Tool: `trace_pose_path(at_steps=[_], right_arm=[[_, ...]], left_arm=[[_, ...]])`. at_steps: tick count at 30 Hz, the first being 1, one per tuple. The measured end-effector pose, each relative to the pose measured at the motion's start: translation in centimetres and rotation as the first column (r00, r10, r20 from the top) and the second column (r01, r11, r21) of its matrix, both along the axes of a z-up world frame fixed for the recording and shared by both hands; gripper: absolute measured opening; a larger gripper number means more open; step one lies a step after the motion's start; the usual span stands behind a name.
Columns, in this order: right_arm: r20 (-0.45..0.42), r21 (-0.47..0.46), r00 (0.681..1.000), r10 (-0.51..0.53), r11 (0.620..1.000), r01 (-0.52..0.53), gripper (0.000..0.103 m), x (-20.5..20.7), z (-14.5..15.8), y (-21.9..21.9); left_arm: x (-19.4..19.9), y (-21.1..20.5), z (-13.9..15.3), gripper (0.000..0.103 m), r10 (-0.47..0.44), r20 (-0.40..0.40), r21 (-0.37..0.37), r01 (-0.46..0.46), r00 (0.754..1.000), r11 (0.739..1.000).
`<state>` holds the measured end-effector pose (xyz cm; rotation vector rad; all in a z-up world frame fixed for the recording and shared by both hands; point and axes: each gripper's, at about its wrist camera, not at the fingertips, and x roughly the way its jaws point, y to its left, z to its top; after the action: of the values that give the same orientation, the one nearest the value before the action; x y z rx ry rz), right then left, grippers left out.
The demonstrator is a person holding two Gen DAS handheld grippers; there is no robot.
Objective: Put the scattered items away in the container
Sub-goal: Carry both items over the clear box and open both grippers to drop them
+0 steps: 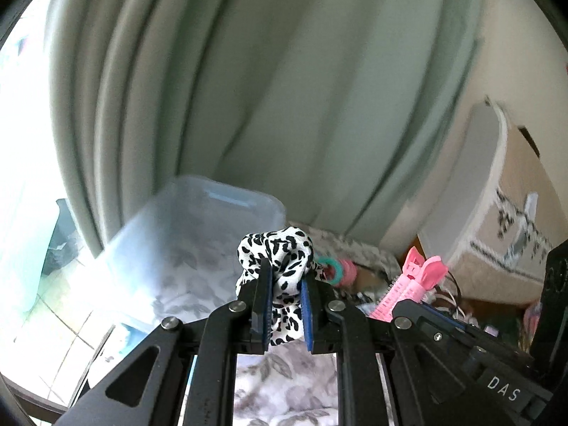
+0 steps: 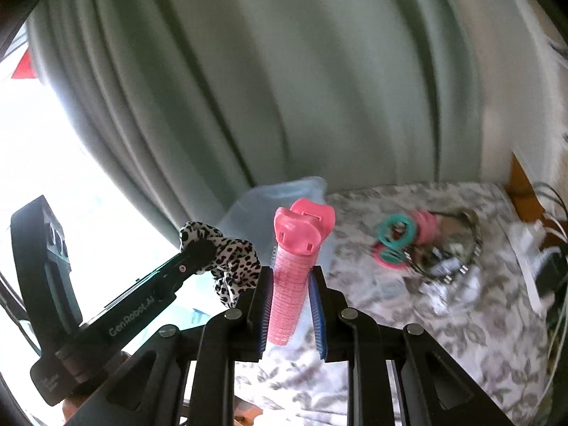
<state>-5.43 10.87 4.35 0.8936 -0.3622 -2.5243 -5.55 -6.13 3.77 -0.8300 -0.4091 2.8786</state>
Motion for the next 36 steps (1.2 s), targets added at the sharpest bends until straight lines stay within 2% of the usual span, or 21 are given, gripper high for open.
trace_pose_path(at_steps=[7, 13, 22, 36], right_arm=[[-0.033, 0.039, 0.996, 0.082, 0.996, -0.080, 0.022, -1.4, 1.1, -5.1], [-0.016, 0.068, 0.992, 0.126, 0.990, -0.125, 0.022, -3.2, 0.3, -8.4], [0.063, 0.105, 0.987, 0.145, 0.983, -0.151, 0.022, -5.6, -2.6, -10.8], [0.159, 0.137, 0.977, 0.139, 0.977, -0.161, 0.025, -7.7, -6.0, -11.1]], left_arm=[[-0.7, -4.6, -0.4, 0.014, 0.091, 0.015, 0.026, -0.091, 0.996, 0.996], [-2.0, -7.6, -2.2, 0.014, 0.149, 0.053, 0.050, -0.152, 0.987, 0.987], [-4.7, -8.4, -5.1, 0.014, 0.132, 0.119, 0.062, -0.140, 0.984, 0.988], [-7.5, -8.2, -7.8, 0.015, 0.113, 0.191, 0.079, -0.130, 0.975, 0.988]])
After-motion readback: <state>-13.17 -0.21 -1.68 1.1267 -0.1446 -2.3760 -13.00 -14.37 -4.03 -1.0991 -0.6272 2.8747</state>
